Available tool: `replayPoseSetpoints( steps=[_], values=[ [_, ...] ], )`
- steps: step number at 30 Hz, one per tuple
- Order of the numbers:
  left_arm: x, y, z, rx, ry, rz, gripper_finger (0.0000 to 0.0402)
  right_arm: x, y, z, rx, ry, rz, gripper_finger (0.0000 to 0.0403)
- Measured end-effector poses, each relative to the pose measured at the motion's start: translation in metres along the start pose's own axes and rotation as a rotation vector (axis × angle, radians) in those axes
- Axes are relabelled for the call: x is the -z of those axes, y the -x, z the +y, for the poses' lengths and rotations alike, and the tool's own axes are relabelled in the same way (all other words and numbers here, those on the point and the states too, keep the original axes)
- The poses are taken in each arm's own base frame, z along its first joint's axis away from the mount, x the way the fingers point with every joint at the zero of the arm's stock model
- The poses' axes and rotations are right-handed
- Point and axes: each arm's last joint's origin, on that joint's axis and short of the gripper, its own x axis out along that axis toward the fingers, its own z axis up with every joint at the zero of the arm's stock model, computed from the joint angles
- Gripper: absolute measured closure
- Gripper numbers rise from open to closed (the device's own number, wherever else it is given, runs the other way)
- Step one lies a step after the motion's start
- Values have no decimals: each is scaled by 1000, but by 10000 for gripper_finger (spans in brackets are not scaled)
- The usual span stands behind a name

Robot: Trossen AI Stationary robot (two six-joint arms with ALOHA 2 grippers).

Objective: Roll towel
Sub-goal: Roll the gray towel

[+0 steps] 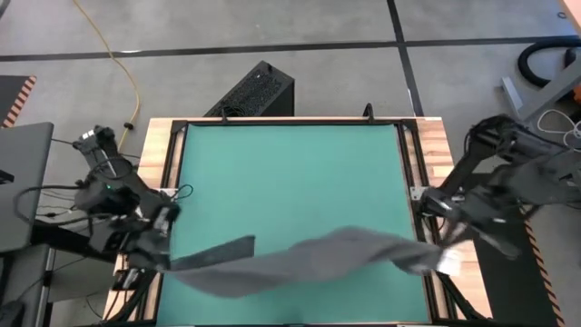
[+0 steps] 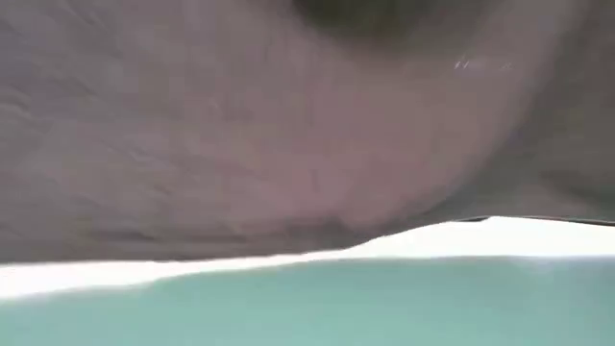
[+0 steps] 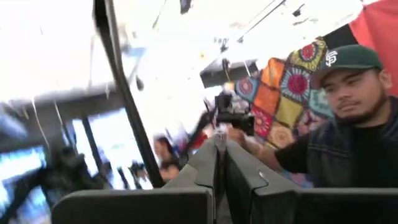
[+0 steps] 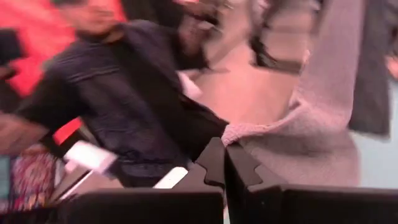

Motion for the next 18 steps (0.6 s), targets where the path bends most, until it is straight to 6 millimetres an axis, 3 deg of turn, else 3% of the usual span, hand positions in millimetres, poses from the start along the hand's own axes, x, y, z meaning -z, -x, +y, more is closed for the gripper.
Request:
replayPoseSetpoints(
  steps=[6,11,14,18],
  values=[
    [-32,-19,-2,30,-198,-26,401,-11,9,12,-37,102,-37,390],
    [-43,-38,7,-125,-279,168,401,-7,13,2,113,86,-2,390],
    [-38,-44,17,-322,-340,357,401,0,16,-13,302,53,55,390],
    [-15,-41,33,-602,-423,645,401,18,23,-37,628,-10,156,390]
  ],
)
